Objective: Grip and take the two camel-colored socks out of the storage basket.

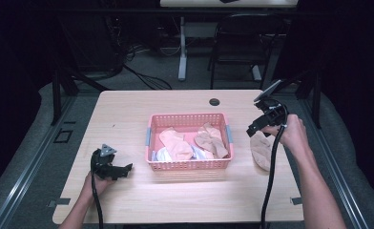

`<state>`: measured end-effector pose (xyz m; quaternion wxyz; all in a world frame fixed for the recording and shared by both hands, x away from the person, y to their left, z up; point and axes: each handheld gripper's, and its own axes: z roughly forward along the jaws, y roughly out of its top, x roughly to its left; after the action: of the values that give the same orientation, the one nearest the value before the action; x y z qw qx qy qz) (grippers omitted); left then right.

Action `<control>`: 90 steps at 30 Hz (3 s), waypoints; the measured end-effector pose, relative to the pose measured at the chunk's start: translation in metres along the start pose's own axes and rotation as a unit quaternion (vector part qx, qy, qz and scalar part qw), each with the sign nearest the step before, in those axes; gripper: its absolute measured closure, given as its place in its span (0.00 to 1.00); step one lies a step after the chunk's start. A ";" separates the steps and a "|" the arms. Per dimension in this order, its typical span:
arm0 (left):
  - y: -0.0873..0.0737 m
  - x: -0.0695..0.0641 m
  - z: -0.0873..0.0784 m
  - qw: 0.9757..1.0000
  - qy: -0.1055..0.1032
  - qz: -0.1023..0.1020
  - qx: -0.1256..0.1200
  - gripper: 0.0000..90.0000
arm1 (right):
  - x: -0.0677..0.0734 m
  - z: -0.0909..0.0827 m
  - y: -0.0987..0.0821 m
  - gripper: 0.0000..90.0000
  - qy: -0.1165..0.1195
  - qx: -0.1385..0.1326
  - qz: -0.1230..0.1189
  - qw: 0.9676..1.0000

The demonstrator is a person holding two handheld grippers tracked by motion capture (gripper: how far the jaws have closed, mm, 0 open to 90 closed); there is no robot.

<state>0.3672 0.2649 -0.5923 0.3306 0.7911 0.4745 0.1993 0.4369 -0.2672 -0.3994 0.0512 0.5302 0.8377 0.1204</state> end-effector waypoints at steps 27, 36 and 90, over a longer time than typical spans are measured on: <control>0.000 0.000 0.000 1.000 0.000 0.000 0.000 0.00 | 0.087 0.010 0.048 0.02 0.012 0.009 -0.098 0.995; 0.000 0.000 0.000 1.000 0.000 0.000 0.000 0.00 | 0.106 0.028 0.056 0.03 0.029 0.021 -0.115 0.993; 0.000 0.000 0.000 1.000 0.000 0.000 0.000 0.00 | 0.118 0.074 0.052 0.96 0.007 0.051 -0.123 0.991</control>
<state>0.3673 0.2650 -0.5923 0.3305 0.7912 0.4744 0.1993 0.4471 -0.1291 -0.4522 0.0326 0.4240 0.9020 0.0743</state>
